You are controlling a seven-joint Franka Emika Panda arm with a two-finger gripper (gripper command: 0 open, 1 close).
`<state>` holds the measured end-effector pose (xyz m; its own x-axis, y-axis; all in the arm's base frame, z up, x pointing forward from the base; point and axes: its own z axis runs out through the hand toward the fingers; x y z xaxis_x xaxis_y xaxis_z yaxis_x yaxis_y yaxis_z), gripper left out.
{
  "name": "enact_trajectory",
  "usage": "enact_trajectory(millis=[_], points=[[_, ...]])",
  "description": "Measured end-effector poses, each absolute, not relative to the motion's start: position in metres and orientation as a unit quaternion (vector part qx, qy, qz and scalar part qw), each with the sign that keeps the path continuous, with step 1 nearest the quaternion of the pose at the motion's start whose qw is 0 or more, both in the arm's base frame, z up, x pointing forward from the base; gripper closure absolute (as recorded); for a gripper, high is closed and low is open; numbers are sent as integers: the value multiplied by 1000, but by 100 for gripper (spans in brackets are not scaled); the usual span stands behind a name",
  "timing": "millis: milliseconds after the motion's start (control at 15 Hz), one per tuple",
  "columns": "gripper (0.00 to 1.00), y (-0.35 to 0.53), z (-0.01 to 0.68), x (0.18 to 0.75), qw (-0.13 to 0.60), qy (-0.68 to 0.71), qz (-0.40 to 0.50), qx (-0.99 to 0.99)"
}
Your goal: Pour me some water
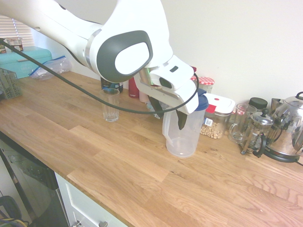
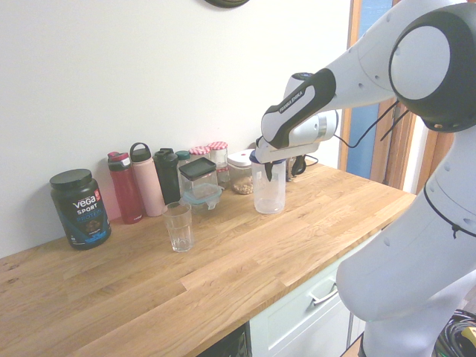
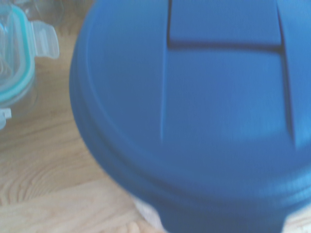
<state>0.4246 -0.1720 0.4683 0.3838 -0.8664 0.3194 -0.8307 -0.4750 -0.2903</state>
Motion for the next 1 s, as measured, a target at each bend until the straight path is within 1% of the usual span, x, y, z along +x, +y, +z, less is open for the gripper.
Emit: enact_trajectory(millis=[333, 1000], points=[[100, -166, 464, 436, 44, 504, -213, -836], [100, -170, 461, 436, 44, 508, -211, -834]])
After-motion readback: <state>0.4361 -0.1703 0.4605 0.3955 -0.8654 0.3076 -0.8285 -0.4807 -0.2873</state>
